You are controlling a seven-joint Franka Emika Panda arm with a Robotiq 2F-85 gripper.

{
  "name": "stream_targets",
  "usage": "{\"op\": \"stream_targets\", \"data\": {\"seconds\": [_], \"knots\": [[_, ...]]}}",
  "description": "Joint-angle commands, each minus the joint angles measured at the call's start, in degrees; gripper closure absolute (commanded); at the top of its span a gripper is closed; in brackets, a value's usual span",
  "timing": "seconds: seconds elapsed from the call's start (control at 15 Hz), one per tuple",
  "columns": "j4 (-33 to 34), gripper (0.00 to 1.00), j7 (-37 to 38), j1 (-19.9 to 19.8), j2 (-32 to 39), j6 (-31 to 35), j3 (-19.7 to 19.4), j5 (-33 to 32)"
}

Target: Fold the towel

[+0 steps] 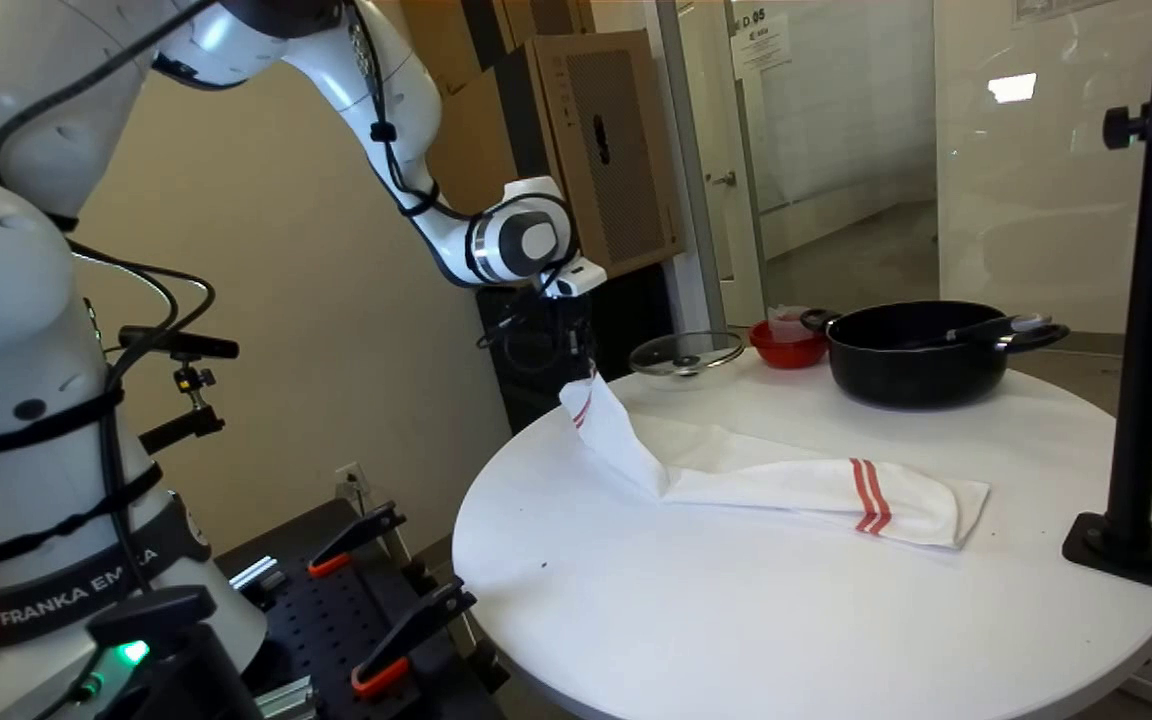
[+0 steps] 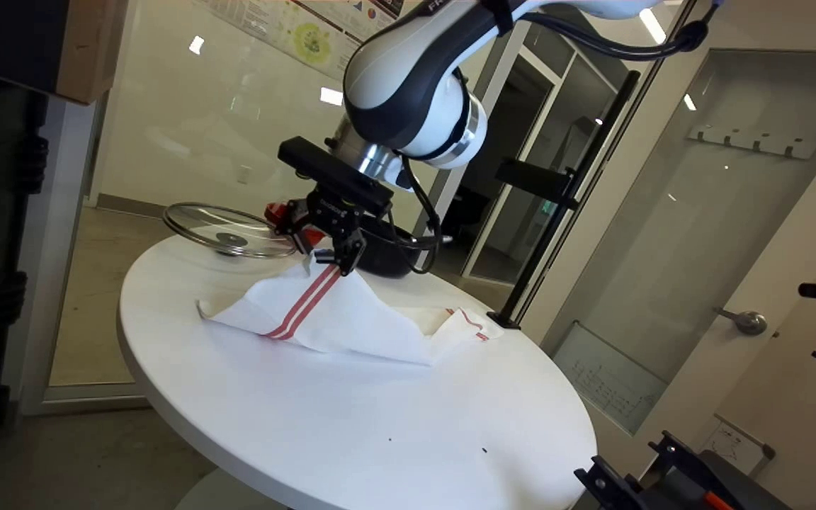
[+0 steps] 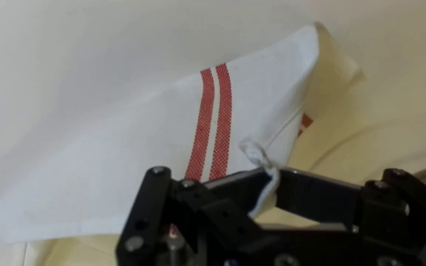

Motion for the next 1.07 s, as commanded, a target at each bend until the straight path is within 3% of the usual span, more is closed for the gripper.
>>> {"op": "stream_targets", "data": {"seconds": [0.0,0.53,0.8,1.0], "knots": [[8.9,1.00,4.6,3.0,5.7,-5.6,-5.1,-2.8],[14.7,1.00,2.0,7.2,11.5,-20.1,-5.0,-14.4],[14.7,1.00,2.7,10.9,13.1,-19.6,-4.8,-19.4],[13.8,1.00,4.1,10.7,12.0,-15.7,-2.5,-16.5]]}}
